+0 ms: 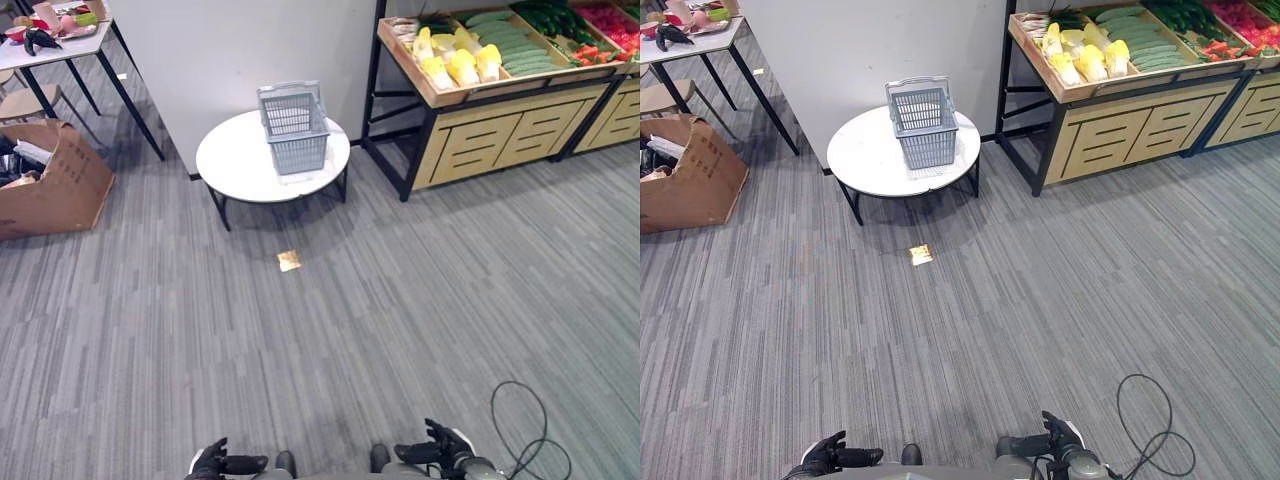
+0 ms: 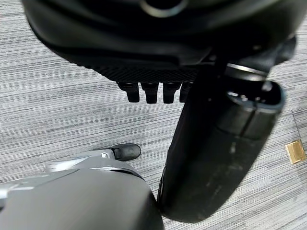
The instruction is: Get the vegetables into the basket
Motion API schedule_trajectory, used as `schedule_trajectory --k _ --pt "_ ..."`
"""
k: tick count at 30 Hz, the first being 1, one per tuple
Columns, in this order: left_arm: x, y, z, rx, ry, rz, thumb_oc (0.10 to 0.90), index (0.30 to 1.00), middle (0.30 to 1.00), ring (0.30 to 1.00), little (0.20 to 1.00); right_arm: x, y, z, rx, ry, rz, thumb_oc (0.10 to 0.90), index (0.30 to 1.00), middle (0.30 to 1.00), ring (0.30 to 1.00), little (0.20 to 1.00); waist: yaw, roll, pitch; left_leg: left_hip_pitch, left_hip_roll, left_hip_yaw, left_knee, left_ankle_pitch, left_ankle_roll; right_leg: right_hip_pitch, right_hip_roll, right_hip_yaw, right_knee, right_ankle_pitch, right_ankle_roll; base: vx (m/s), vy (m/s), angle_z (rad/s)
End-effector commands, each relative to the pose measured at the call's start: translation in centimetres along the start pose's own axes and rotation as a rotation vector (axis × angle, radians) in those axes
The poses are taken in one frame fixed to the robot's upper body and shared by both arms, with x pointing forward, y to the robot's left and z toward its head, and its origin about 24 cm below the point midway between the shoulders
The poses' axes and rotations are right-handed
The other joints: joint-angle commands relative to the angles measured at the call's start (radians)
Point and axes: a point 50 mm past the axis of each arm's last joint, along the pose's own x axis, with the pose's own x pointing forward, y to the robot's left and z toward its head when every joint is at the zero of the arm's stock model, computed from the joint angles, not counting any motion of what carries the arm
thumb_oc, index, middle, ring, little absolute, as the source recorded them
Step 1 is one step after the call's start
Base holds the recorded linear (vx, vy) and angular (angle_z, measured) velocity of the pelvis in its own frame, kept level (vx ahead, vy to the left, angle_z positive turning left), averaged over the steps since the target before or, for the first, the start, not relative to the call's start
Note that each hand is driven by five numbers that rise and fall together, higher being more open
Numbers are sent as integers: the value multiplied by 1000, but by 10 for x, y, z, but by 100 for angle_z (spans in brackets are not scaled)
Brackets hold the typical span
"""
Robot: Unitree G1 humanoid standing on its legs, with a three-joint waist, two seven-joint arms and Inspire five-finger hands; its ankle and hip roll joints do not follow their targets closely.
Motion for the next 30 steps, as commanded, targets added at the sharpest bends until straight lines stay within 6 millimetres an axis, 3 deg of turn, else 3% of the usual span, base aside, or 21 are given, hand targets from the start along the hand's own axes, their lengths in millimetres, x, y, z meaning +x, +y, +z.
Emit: schedule_trajectory --k 1,6,30 --pt "2 6 9 12 -16 33 900 1000 1000 1000 1000 -1 -6 -8 -114 43 -17 900 1000 1000 1000 1000 -3 -25 20 2 24 -44 1 -69 -21 -9 -74 -17 4 -56 78 0 0 0" --pt "2 7 11 4 -20 42 900 1000 1000 1000 1000 -2 -6 -15 -105 72 -14 900 1000 1000 1000 1000 -3 -27 18 8 28 -43 1 -70 -23 -3 -70 -19 4 -62 75 0 0 0" --pt "1 12 1 6 26 65 900 1000 1000 1000 1000 -2 -16 -11 -62 63 -64 900 1000 1000 1000 1000 -8 -20 30 5 46 -46 1 -62 -33 -1 -45 -25 4 -79 59 7 -6 0"
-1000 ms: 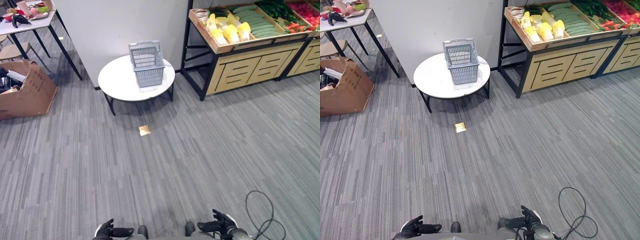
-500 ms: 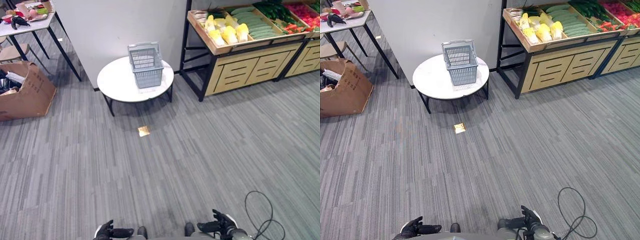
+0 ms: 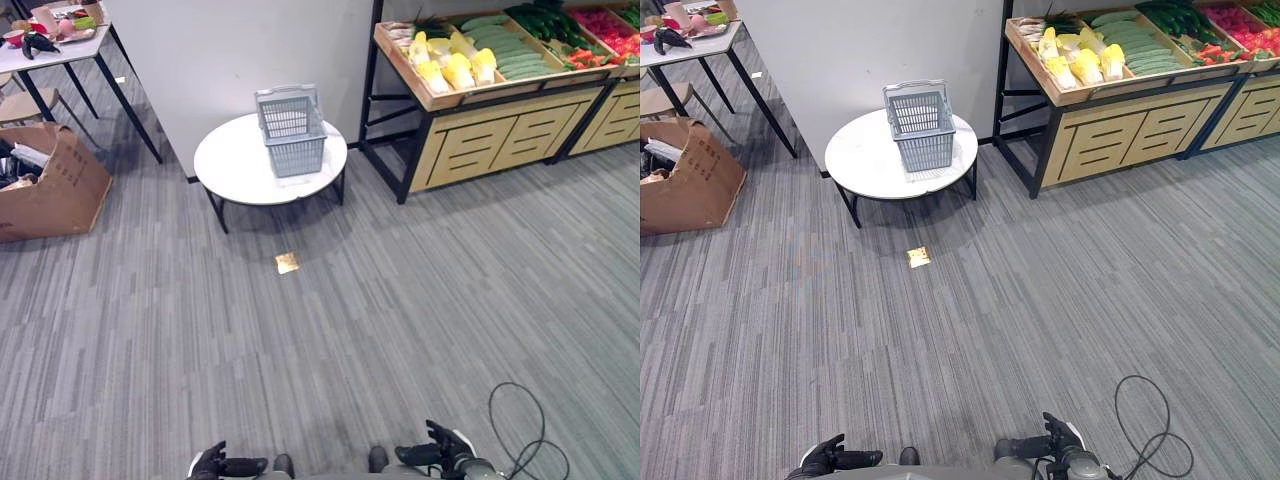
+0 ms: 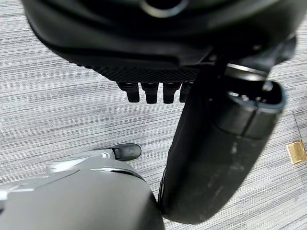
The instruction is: Get the vegetables into the basket
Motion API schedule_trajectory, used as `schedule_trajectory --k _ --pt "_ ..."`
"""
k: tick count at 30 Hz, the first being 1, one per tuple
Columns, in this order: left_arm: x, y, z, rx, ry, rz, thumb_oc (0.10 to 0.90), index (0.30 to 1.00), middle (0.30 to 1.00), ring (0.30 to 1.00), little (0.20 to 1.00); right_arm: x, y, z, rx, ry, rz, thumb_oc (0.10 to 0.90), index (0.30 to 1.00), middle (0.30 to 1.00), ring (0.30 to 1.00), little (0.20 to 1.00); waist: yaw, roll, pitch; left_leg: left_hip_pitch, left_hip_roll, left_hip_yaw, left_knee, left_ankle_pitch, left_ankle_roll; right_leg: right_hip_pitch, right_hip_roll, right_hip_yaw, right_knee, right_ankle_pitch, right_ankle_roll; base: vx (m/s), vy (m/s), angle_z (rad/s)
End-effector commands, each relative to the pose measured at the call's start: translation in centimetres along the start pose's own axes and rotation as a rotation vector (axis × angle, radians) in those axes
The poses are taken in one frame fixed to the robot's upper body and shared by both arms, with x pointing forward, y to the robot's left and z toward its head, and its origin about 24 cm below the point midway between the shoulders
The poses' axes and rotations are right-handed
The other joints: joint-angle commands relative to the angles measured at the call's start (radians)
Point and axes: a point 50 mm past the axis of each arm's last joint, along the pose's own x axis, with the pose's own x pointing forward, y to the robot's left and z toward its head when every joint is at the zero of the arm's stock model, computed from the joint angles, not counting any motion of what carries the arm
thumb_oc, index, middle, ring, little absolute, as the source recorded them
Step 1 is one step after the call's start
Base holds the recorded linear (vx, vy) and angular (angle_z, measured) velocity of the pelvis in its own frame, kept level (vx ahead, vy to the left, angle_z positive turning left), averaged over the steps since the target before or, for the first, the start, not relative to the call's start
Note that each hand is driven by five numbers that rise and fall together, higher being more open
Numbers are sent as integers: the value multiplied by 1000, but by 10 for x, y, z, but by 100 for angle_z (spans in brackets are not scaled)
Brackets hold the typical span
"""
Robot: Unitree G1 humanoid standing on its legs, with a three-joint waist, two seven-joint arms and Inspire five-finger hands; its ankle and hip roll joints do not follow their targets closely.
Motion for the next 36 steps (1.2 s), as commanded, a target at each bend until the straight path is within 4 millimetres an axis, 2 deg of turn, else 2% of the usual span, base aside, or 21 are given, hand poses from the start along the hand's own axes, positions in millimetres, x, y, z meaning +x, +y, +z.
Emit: schedule_trajectory --k 1,15,17,18,21,23,25,27,29,30,31,32,34,36 --pt "2 11 5 3 9 55 900 1000 1000 1000 1000 -2 -16 -9 -56 54 -49 900 1000 1000 1000 1000 -8 -19 44 12 36 -49 1 -64 -30 6 -53 -26 4 -80 63 0 0 0" --pt "3 11 18 4 -38 66 900 1000 1000 1000 1000 -1 -23 1 -34 20 -85 900 1000 1000 1000 1000 -14 -8 65 7 44 -56 1 -51 -36 1 -42 -22 12 -94 47 16 -27 0" --pt "3 13 22 0 -54 80 900 1000 1000 1000 1000 -1 -25 1 -22 21 -92 900 1000 1000 1000 1000 -15 -1 73 0 49 -64 1 -42 -40 -9 -37 -26 33 -107 40 -17 -95 7" --pt "4 17 32 -30 -85 102 900 1000 1000 1000 1000 -1 -27 5 0 3 -100 900 1000 1000 1000 1000 -17 7 84 -13 55 -74 1 -20 -46 -25 -29 -21 46 -113 29 -48 -132 16" --pt "4 13 39 -33 -112 94 900 1000 1000 1000 1000 -1 -32 6 17 -2 -118 900 1000 1000 1000 1000 -21 10 103 -69 62 -86 103 -11 -59 -23 -20 -25 42 -123 10 -26 -138 21" --pt "5 7 41 -30 -117 76 900 1000 1000 1000 1000 -2 -39 6 36 -1 -147 900 1000 1000 1000 1000 -24 3 125 -129 35 -100 218 -3 -70 -8 -26 -37 37 -128 2 0 -98 21" --pt "5 9 43 -48 -119 81 900 1000 1000 1000 1000 -3 -44 4 60 9 -166 900 1000 1000 1000 1000 -17 -1 135 -164 4 -128 250 16 -75 10 -36 -48 32 -130 4 48 -39 21" --pt "5 13 44 -80 -123 97 900 1000 1000 1000 1000 -3 -46 3 94 13 -173 900 1000 1000 1000 1000 -12 -4 133 -218 -11 -121 208 9 -62 15 -49 -52 26 -130 12 88 15 22" --pt "5 17 42 -91 -118 110 900 1000 1000 1000 1000 -4 -48 -3 97 35 -179 900 1000 1000 1000 1000 0 -8 124 -252 6 -103 150 20 -50 23 -55 -49 22 -135 23 161 62 21" --pt "4 18 40 -96 -115 116 900 1000 1000 1000 1000 -4 -48 -2 94 32 -185 900 1000 1000 1000 1000 8 -5 123 -271 20 -97 105 54 -51 29 -53 -41 23 -143 29 282 180 13" --pt "4 18 38 -98 -116 117 900 1000 1000 1000 1000 -4 -50 0 98 27 -193 900 1000 1000 1000 1000 21 9 120 -279 38 -118 17 108 -62 48 -45 -13 27 -164 37 306 221 5" --pt "4 18 39 -100 -118 118 900 1000 1000 1000 1000 -4 -49 1 98 21 -192 900 1000 1000 1000 1000 24 10 117 -289 43 -120 6 120 -68 59 -43 -2 26 -172 40 343 248 -12" --pt "4 17 40 -106 -123 113 900 1000 1000 1000 1000 -4 -48 2 96 19 -188 900 1000 1000 1000 1000 28 10 113 -286 46 -114 6 124 -70 73 -43 10 28 -182 45 227 182 -43" --pt "4 14 37 -82 -109 93 900 1000 1000 1000 1000 -4 -41 -7 85 49 -165 900 1000 1000 1000 1000 26 -10 96 -262 36 -72 17 99 -44 90 -69 36 48 -196 67 294 325 -64"
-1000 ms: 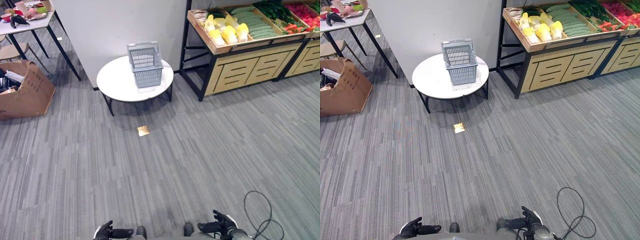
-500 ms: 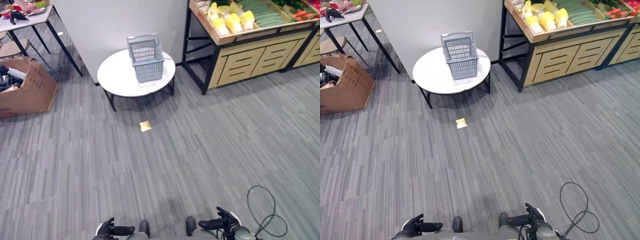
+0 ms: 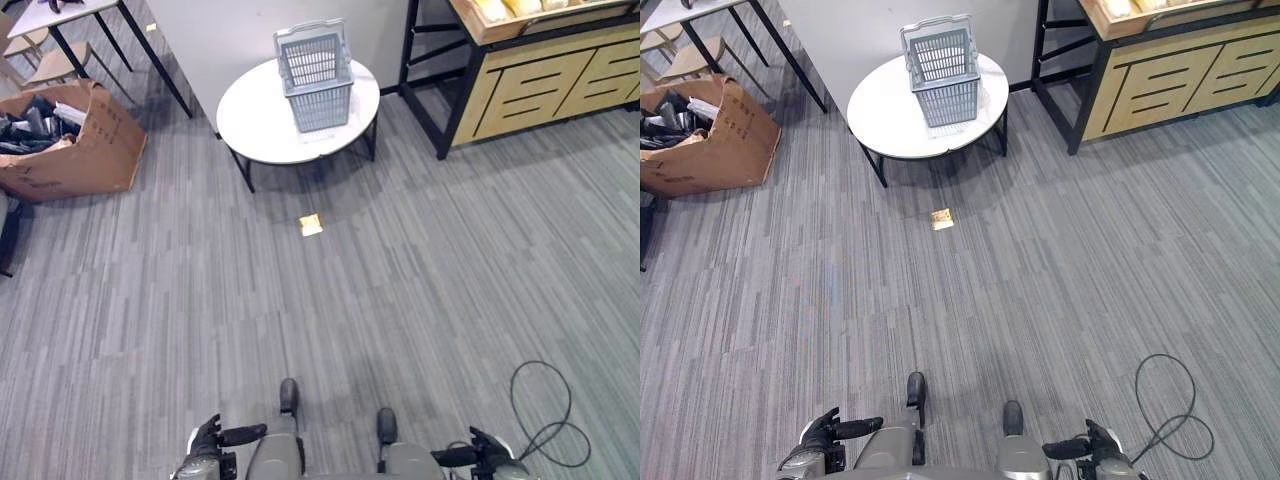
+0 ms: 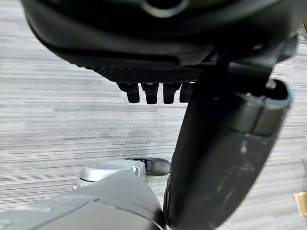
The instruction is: Get the vegetables into the basket
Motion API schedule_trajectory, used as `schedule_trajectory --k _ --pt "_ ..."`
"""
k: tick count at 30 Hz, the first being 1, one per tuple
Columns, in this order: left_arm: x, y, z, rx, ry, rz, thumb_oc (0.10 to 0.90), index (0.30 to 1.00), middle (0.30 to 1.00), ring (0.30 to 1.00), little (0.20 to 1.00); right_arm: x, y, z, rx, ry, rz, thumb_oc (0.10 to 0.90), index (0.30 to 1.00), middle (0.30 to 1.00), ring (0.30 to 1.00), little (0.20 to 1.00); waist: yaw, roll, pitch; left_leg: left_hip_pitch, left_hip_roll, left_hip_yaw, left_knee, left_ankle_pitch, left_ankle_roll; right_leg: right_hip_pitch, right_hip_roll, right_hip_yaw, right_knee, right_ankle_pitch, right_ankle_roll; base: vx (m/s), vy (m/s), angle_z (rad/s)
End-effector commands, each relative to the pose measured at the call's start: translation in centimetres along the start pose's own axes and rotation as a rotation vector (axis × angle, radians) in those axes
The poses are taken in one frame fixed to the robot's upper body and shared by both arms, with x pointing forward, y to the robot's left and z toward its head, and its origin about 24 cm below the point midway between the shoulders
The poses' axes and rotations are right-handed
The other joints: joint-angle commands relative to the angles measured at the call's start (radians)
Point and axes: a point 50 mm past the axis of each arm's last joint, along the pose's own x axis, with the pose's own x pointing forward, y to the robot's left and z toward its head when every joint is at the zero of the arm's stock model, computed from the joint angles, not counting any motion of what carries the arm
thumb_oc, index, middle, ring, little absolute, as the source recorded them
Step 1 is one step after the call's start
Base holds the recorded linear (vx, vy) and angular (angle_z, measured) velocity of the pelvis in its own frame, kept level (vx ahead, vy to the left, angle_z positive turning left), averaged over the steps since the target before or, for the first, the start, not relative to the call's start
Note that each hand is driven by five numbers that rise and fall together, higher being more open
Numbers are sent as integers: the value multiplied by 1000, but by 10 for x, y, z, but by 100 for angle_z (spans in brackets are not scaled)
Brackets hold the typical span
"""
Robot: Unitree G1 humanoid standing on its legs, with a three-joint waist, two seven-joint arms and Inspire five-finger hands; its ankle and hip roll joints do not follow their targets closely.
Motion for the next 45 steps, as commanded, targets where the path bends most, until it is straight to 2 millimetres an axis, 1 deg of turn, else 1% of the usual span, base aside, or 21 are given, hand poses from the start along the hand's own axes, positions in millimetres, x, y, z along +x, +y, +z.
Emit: schedule_trajectory --k 1,3,6,9,11,12,14,16,19,21,22,27,29,31,34,36,37,38,41,43,45 --pt "1 17 0 61 5 39 900 1000 1000 1000 1000 -2 17 -7 -17 -2 55 900 1000 1000 1000 1000 0 -61 -16 -11 -14 48 25 -18 67 129 -89 13 62 -157 122 219 294 -72" --pt "2 21 4 74 -3 46 900 1000 1000 1000 1000 -2 23 -8 -23 5 72 900 1000 1000 1000 1000 2 -81 -19 8 -28 79 21 -45 92 96 -113 37 103 -140 142 171 275 -84" --pt "4 27 12 73 -26 60 900 1000 1000 1000 1000 -2 31 -3 -49 -6 99 900 1000 1000 1000 1000 8 -107 -18 13 -64 110 38 -82 123 64 -152 61 137 -66 171 151 271 -37" --pt "4 32 16 70 -40 75 900 1000 1000 1000 1000 -2 36 4 -56 -31 113 900 1000 1000 1000 1000 13 -119 -16 33 -93 121 26 -105 147 14 -171 75 206 24 179 115 217 -8" --pt "5 33 20 69 -51 79 900 1000 1000 1000 1000 -1 39 10 -61 -53 120 900 1000 1000 1000 1000 14 -117 -10 41 -98 124 19 -109 153 -9 -168 71 246 44 182 64 186 -18" --pt "6 39 31 85 -88 101 900 1000 1000 1000 1000 -1 42 18 -62 -85 127 900 1000 1000 1000 1000 12 -107 6 57 -103 124 9 -117 163 -55 -156 55 348 70 177 109 300 -21" --pt "6 43 42 93 -126 123 900 1000 1000 1000 1000 -1 42 24 -55 -106 123 900 1000 1000 1000 1000 7 -99 20 86 -110 131 9 -141 168 -87 -164 7 403 95 173 121 242 -9" --pt "6 52 51 92 -154 153 900 1000 1000 1000 1000 -1 40 27 -49 -119 114 900 1000 1000 1000 1000 -2 -90 33 114 -116 131 9 -156 169 -127 -153 -20 411 107 164 136 148 -1" --pt "7 48 59 105 -178 141 900 1000 1000 1000 1000 0 36 31 -39 -130 96 900 1000 1000 1000 1000 -17 -77 50 145 -119 120 9 -173 166 -182 -127 -49 343 55 152 174 69 0" --pt "7 38 52 120 -153 115 900 1000 1000 1000 1000 0 36 36 -42 -141 90 900 1000 1000 1000 1000 -33 -77 64 183 -125 109 9 -199 164 -207 -119 -60 238 51 155 222 -14 29" --pt "7 38 52 120 -153 115 900 1000 1000 1000 1000 0 36 36 -42 -141 90 900 1000 1000 1000 1000 -33 -77 64 184 -125 109 9 -199 164 -207 -119 -61 238 51 155 291 -57 30" --pt "5 32 14 117 -23 73 900 1000 1000 1000 1000 1 34 34 -79 -131 99 900 1000 1000 1000 1000 -61 -82 67 275 -145 48 29 -264 158 -258 -122 -7 94 116 181 295 -120 36" --pt "2 26 0 113 22 48 900 1000 1000 1000 1000 1 27 29 -104 -116 93 900 1000 1000 1000 1000 -66 -64 45 309 -136 15 52 -295 142 -237 -110 -19 107 105 164 427 -312 48" --pt "1 20 -5 93 36 27 900 1000 1000 1000 1000 1 20 28 -113 -117 81 900 1000 1000 1000 1000 -79 -39 33 305 -102 -1 98 -279 111 -223 -84 -44 126 58 132 316 -358 41" --pt "1 14 -6 109 39 11 900 1000 1000 1000 1000 1 14 27 -113 -114 66 900 1000 1000 1000 1000 -84 -25 36 263 -82 -17 210 -201 64 -198 -61 -63 137 18 99 177 -253 20" --pt "2 12 -1 102 22 7 900 1000 1000 1000 1000 1 7 27 -105 -114 46 900 1000 1000 1000 1000 -82 -36 50 172 -89 -22 395 -127 22 -161 -66 -74 132 -5 72 95 -203 10" --pt "2 12 -1 102 22 7 900 1000 1000 1000 1000 1 7 27 -105 -114 46 900 1000 1000 1000 1000 -84 -35 50 169 -89 -24 399 -129 22 -162 -66 -76 132 -5 72 125 -219 31" --pt "2 13 2 86 11 12 900 1000 1000 1000 1000 1 0 25 -101 -108 25 900 1000 1000 1000 1000 -73 -46 65 115 -99 -23 468 -89 8 -130 -71 -82 127 -21 58 98 -149 27" --pt "2 12 1 67 13 8 900 1000 1000 1000 1000 1 -5 20 -77 -87 -1 900 1000 1000 1000 1000 -57 -50 80 34 -85 4 427 -107 37 -87 -75 -93 117 -45 54 147 -160 20" --pt "1 12 0 46 8 14 900 1000 1000 1000 1000 1 -7 12 -90 -55 -11 900 1000 1000 1000 1000 -32 -43 75 -24 -89 -18 300 -131 63 -56 -63 -89 109 -78 58 315 -70 38" --pt "1 12 -2 53 6 20 900 1000 1000 1000 1000 0 -8 10 -94 -50 -21 900 1000 1000 1000 1000 -17 -27 70 -52 -47 -49 169 -59 62 -34 -45 -75 120 -110 59 349 45 -7"
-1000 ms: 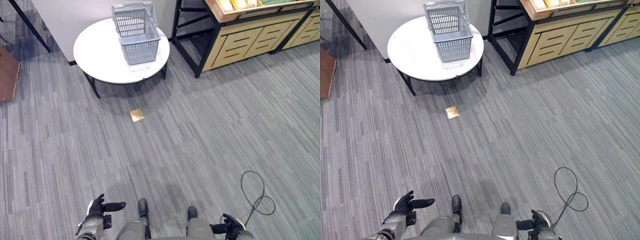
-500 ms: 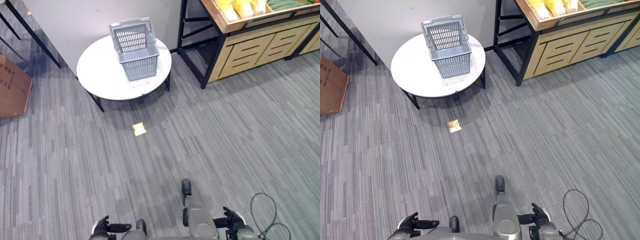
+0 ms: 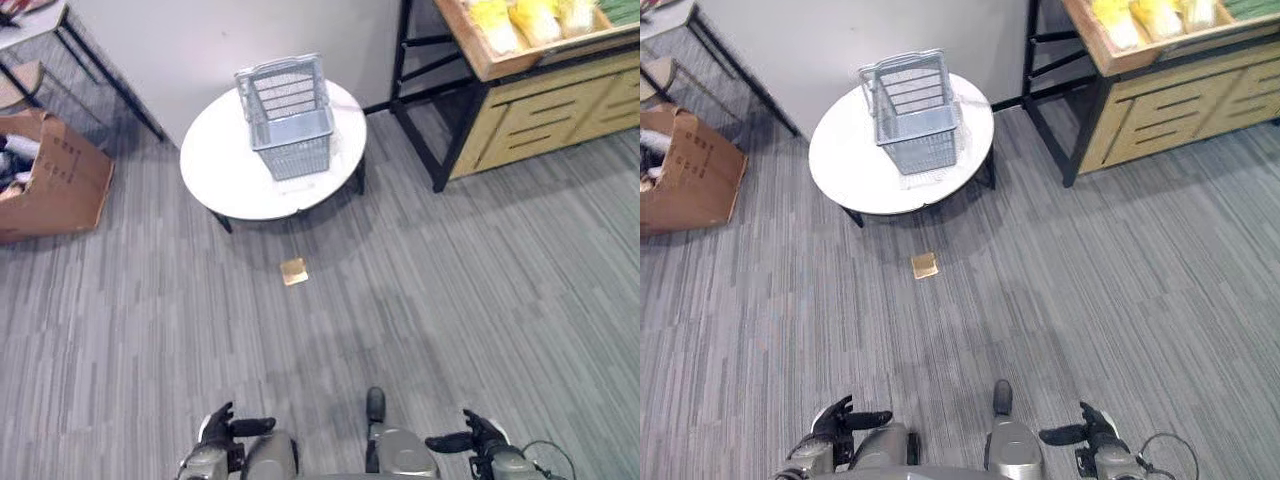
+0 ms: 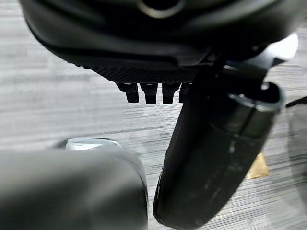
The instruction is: Get the vegetables into the basket
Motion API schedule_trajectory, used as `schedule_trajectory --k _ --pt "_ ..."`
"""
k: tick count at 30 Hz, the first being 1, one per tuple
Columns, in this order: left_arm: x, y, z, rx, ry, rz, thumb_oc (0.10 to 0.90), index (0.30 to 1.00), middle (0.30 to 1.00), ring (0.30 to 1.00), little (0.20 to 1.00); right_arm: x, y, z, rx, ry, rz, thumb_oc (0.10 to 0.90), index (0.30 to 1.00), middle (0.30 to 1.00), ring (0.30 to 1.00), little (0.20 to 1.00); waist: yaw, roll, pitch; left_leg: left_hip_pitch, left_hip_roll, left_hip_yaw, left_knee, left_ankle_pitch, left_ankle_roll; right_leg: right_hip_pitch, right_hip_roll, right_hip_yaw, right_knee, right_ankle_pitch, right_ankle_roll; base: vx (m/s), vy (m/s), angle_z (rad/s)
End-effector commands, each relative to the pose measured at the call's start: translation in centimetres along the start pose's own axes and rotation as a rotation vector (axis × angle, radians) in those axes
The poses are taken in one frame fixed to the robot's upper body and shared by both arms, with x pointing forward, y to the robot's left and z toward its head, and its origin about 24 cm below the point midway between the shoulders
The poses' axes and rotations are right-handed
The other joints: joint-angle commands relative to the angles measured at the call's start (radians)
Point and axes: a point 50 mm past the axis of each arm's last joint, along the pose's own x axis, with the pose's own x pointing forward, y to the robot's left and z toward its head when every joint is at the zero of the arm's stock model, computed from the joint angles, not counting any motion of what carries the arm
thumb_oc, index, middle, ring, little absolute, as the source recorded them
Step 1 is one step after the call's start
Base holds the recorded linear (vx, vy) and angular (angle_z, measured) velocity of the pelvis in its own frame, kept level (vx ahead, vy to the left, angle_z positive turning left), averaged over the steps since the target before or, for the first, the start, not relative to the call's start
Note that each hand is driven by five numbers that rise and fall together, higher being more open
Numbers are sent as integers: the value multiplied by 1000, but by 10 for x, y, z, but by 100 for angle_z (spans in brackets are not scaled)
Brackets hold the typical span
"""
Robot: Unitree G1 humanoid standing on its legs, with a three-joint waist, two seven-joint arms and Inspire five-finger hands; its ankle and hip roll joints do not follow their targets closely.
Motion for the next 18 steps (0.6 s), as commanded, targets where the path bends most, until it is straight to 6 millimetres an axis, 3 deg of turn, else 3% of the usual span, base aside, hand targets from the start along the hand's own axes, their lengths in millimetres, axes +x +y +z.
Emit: schedule_trajectory --k 1,4,7,8,9,11,12,14,16,18 --pt "-3 22 -16 28 30 67 900 1000 1000 1000 1000 -2 -11 -7 -16 -8 -38 900 1000 1000 1000 1000 11 30 18 -51 18 -3 -61 88 64 31 -45 83 119 -111 157 332 85 -25" --pt "-4 26 -18 21 35 77 900 1000 1000 1000 1000 -2 -10 -8 -15 -3 -39 900 1000 1000 1000 1000 29 36 6 -61 48 9 -145 151 41 85 -38 111 122 -139 167 308 93 -28" --pt "-5 26 -22 45 50 67 900 1000 1000 1000 1000 -4 -5 -22 -14 39 -26 900 1000 1000 1000 1000 27 23 -24 -24 54 69 -155 135 50 146 -57 133 117 -161 191 510 284 -69" --pt "7 11 30 92 -19 30 900 1000 1000 1000 1000 -2 15 -14 -71 46 34 900 1000 1000 1000 1000 -27 -13 -64 24 60 138 -168 116 64 147 -72 200 128 -150 207 495 317 -36" --pt "2 16 -1 72 44 57 900 1000 1000 1000 1000 -3 22 -14 -63 37 36 900 1000 1000 1000 1000 -17 -35 -68 26 53 152 -154 102 74 146 -80 204 137 -139 215 435 250 -71" --pt "-4 15 -26 72 96 38 900 1000 1000 1000 1000 -7 35 -31 -81 83 89 900 1000 1000 1000 1000 -2 -77 -80 36 32 178 -130 62 102 130 -109 228 161 -99 239 228 132 -108" --pt "-4 29 -24 120 99 87 900 1000 1000 1000 1000 -7 38 -28 -91 70 99 900 1000 1000 1000 1000 3 -89 -82 34 23 187 -120 47 113 122 -124 236 167 -77 247 188 189 -72" --pt "-5 28 -25 129 80 96 900 1000 1000 1000 1000 -7 43 -26 -123 55 122 900 1000 1000 1000 1000 11 -102 -85 32 -1 201 -104 18 133 95 -146 248 192 -19 266 158 228 -26" --pt "-1 29 -1 111 -11 109 900 1000 1000 1000 1000 -5 40 -13 -120 6 112 900 1000 1000 1000 1000 33 -92 -68 34 -21 200 -97 -6 154 55 -163 222 259 36 272 112 235 -9" --pt "0 32 0 99 -12 123 900 1000 1000 1000 1000 -4 43 -4 -109 -29 118 900 1000 1000 1000 1000 37 -80 -53 53 -27 205 -100 -21 166 8 -151 204 370 60 270 90 195 9"
